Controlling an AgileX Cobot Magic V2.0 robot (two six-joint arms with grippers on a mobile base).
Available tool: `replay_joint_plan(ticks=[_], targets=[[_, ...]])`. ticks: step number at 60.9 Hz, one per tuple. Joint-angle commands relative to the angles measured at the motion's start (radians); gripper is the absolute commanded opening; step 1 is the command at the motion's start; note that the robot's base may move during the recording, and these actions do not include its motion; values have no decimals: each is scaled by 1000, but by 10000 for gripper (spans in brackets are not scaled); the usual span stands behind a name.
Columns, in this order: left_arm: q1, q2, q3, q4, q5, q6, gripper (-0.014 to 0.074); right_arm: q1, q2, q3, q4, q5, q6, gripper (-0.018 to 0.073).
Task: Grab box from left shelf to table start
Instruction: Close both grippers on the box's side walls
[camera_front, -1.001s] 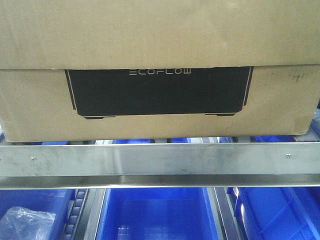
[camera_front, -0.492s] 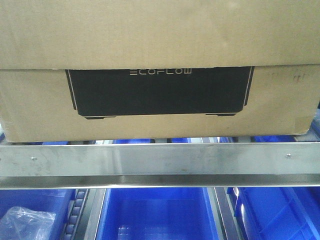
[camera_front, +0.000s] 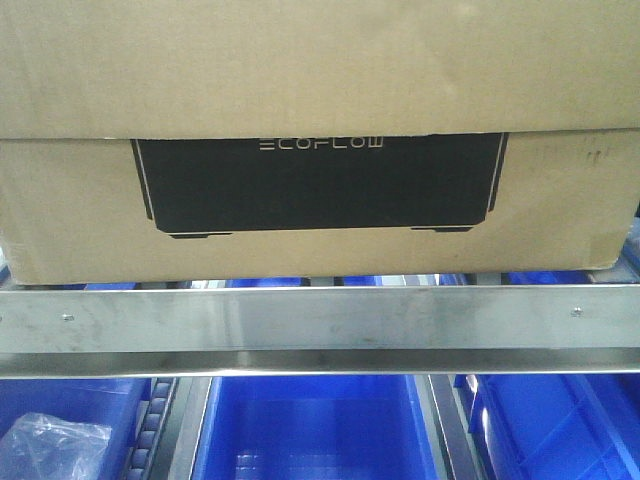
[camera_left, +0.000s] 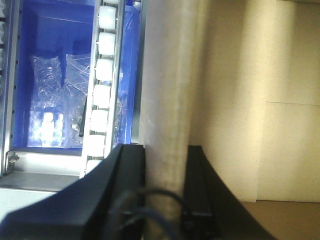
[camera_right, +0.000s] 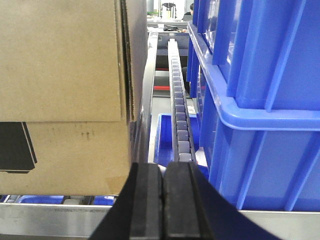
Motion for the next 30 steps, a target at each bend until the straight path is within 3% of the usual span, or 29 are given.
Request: replay_joint_plan(ticks=[1, 14, 21, 26, 30], targets=[[-2, -43, -32, -25, -42, -12, -85, -5, -2, -23, 22, -83, 2, 18], [-2, -43, -32, -26, -42, -12, -85, -5, 78, -213, 39, 214, 2, 18], [-2, -43, -32, -26, -42, -12, -85, -5, 184, -343, 19, 383, -89, 18], [-2, -43, -32, -26, -42, -12, -85, -5, 254, -419, 22, 428, -169, 18], [-2, -43, -32, -26, -42, -12, -85, -5, 302, -469, 91, 426, -175, 18]])
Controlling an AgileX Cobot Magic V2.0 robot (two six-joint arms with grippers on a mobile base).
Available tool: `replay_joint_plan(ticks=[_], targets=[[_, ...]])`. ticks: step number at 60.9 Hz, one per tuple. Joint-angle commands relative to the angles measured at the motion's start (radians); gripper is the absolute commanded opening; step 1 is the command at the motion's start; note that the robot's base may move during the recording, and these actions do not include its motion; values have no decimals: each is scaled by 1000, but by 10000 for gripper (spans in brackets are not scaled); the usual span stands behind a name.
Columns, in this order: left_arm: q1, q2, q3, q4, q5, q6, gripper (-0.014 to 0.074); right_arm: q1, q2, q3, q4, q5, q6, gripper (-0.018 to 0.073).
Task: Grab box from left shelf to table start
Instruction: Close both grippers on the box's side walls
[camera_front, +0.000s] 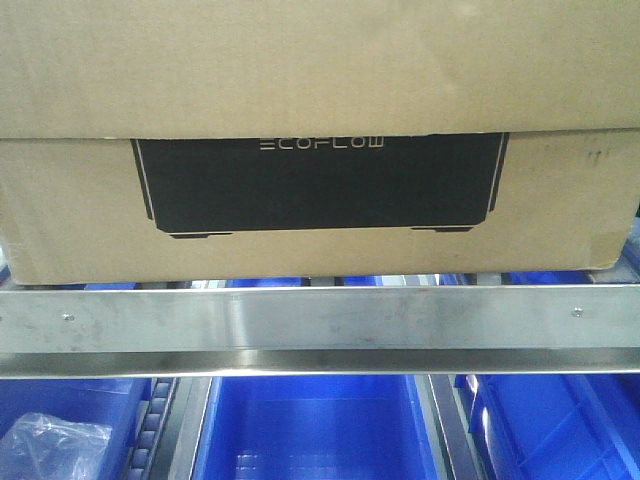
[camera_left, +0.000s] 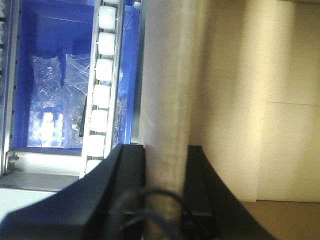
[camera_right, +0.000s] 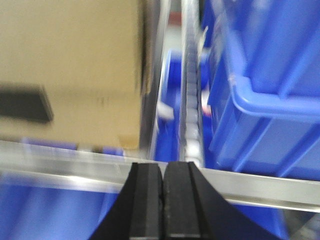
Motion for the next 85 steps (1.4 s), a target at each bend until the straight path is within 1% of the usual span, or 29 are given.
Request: replay_joint_plan(ticks=[1, 4, 8, 17, 22, 28, 31, 33, 40, 42, 53, 66, 76, 85], targets=[[-2, -43, -32, -26, -43, -12, -85, -5, 78, -102, 71, -50, -45, 18], [-2, -43, -32, -26, -43, -12, -85, -5, 100, -127, 130, -43, -45, 18], [-2, -43, -32, -29, -43, -12, -85, -5, 133, -166, 155, -18, -45, 18], [-2, -43, -32, -29, -43, -12, -85, -5, 261, -319, 153, 106, -25, 18], [-2, -43, -32, -29, -43, -12, -85, -5, 362, -417, 127, 170, 11, 24], [-2, -43, -32, -29, -43, -12, -85, 5, 470, -544, 99, 242, 64, 64], [-2, -43, -32, -29, -43, -12, -85, 14, 525, -610, 88, 276, 74, 111], [-2, -43, -32, -29, -43, -12, -85, 21, 560, -655, 81, 297, 74, 165], [-2, -43, -32, -29, -43, -12, -85, 32, 670, -783, 81, 340, 88, 409], [-2, -43, -32, -29, -43, -12, -85, 32, 701, -818, 81, 345, 92, 445], [-2, -43, -32, -29, -43, -12, -85, 32, 863, -989, 81, 372, 134, 447], [-2, -43, -32, -29, -43, -12, -85, 32, 1073, -1192, 81, 434, 140, 447], [-2, -43, -32, -29, -43, -12, -85, 32, 1200, -1295, 81, 471, 141, 447], [-2, -43, -32, -29, -43, -12, -85, 32, 1288, -1381, 76, 532, 158, 447]])
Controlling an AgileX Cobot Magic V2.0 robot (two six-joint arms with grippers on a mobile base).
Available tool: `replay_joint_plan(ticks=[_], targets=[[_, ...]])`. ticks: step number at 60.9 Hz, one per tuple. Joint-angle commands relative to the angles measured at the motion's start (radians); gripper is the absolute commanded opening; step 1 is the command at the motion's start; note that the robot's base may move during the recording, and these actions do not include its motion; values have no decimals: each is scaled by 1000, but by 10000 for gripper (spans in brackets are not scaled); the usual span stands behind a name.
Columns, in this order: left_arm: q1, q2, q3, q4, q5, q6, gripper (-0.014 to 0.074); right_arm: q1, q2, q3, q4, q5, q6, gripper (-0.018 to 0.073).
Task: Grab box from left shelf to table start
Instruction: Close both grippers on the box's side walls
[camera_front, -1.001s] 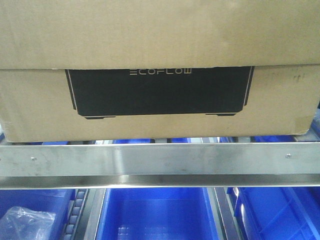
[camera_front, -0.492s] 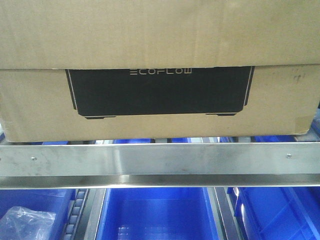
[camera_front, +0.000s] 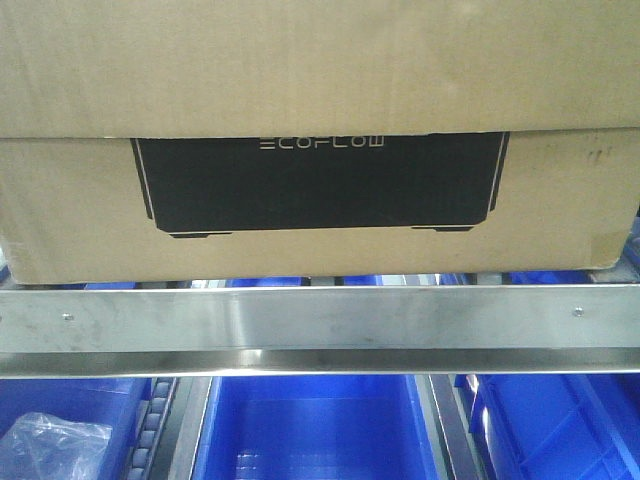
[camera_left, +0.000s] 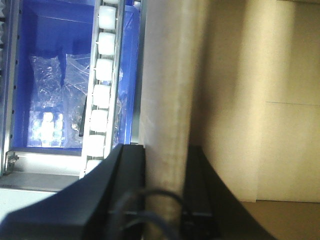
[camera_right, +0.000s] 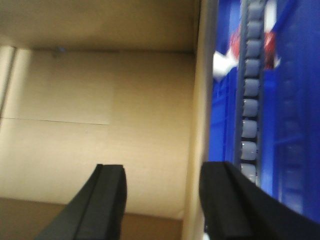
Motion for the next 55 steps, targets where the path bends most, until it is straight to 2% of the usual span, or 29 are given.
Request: replay_joint_plan(ticks=[1, 11, 28, 55], targets=[[-2, -43, -32, -27, -43, -12, -85, -2, 13, -82, 0, -10, 10, 447], [-2, -43, -32, -27, -43, -12, -85, -2, 68, -144, -78, 29, 74, 446], [-2, -43, -32, -27, -43, -12, -85, 43, 86, -149, -108, 22, 79, 446], [-2, -43, -32, -27, -43, -12, -85, 44, 101, -149, -125, 31, 100, 395]])
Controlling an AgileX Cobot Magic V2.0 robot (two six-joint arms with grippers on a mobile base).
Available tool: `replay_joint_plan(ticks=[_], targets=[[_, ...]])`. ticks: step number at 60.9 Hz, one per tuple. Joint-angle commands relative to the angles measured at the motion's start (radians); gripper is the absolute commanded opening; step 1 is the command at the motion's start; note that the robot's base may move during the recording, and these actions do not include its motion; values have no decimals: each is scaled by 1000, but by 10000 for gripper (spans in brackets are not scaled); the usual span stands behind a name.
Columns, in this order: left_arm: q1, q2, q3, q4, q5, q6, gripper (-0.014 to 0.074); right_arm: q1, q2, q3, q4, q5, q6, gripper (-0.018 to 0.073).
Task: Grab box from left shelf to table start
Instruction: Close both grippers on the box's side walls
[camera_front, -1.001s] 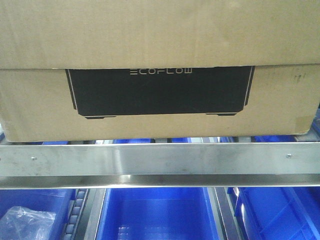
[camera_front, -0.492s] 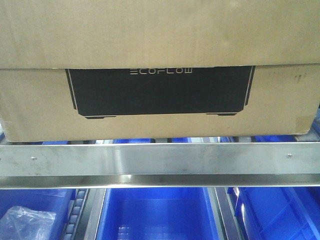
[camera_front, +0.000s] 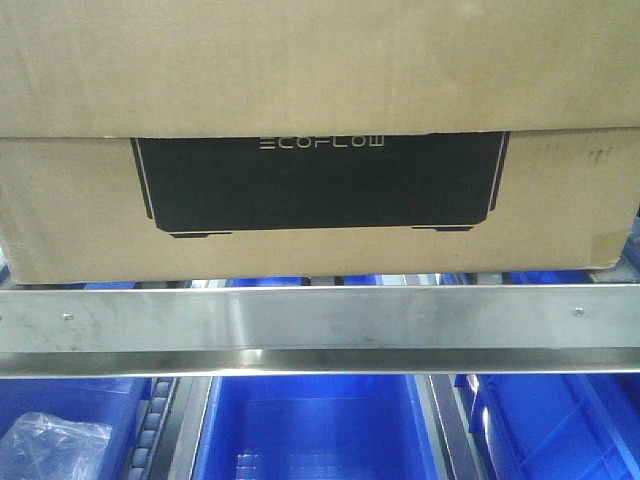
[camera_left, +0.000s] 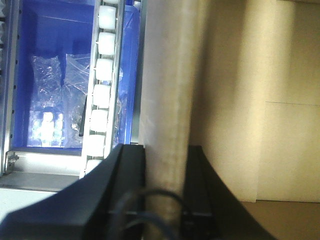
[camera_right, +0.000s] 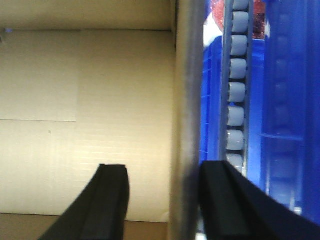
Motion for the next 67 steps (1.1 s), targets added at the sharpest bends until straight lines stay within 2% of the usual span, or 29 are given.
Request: replay_joint_plan(ticks=[1, 12, 17, 35, 67], targets=[[-2, -43, -31, -27, -46, -12, -85, 2, -36, -34, -2, -42, 4, 395], [-2, -43, -31, -27, -46, -12, -85, 2, -23, -34, -2, -34, 4, 391], [-2, -43, -31, -27, -46, -12, -85, 2, -23, -34, -2, -34, 4, 351], [-2, -43, -31, -27, -46, -12, -85, 2, -22, -34, -3, -25, 2, 10], [-2, -43, -31, -27, -46, -12, -85, 2, -9, -34, -7, -30, 2, 18]])
